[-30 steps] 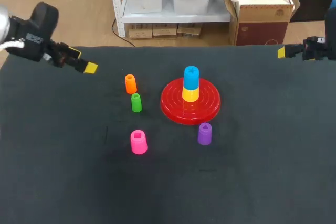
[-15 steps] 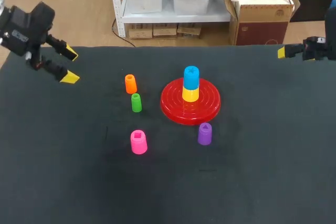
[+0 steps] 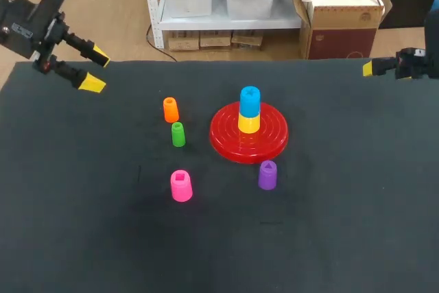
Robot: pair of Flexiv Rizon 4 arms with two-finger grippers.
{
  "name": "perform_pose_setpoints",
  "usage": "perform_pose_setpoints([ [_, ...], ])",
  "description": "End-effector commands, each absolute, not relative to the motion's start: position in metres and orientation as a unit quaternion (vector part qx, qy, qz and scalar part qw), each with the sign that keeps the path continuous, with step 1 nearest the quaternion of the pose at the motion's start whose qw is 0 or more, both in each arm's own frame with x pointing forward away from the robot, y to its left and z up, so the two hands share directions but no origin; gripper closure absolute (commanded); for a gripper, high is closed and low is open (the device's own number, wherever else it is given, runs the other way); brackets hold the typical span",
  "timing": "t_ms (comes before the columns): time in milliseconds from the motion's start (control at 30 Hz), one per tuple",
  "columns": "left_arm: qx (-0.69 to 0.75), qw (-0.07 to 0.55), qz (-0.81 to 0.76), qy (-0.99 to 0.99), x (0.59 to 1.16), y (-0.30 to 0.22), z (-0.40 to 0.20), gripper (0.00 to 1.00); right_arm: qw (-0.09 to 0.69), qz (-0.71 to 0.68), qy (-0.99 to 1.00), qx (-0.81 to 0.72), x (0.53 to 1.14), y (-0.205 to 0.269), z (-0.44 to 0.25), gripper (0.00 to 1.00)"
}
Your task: Pick up and stack the cylinders on the red base in this order: pink,purple,orange,green
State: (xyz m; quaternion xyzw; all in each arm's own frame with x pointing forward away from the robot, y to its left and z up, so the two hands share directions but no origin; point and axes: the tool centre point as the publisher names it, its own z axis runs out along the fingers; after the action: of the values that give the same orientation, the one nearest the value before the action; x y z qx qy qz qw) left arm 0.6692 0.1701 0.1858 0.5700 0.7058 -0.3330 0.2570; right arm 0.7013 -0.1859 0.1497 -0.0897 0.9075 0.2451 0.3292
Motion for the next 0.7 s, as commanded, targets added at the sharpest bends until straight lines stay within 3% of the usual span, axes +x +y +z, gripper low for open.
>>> perform_pose_setpoints([
  [33,0.565,0.273,-0.337,0.702,0.664,0.169,0.178,0.0,0.33,0.244,0.908,-0.089,0.7,-0.185,0.15,0.0],
  [700,0.508,0.276,-0.297,0.76,0.687,0.194,0.164,0.0,0.33,0.244,0.908,-0.089,0.7,-0.185,0.15,0.0],
])
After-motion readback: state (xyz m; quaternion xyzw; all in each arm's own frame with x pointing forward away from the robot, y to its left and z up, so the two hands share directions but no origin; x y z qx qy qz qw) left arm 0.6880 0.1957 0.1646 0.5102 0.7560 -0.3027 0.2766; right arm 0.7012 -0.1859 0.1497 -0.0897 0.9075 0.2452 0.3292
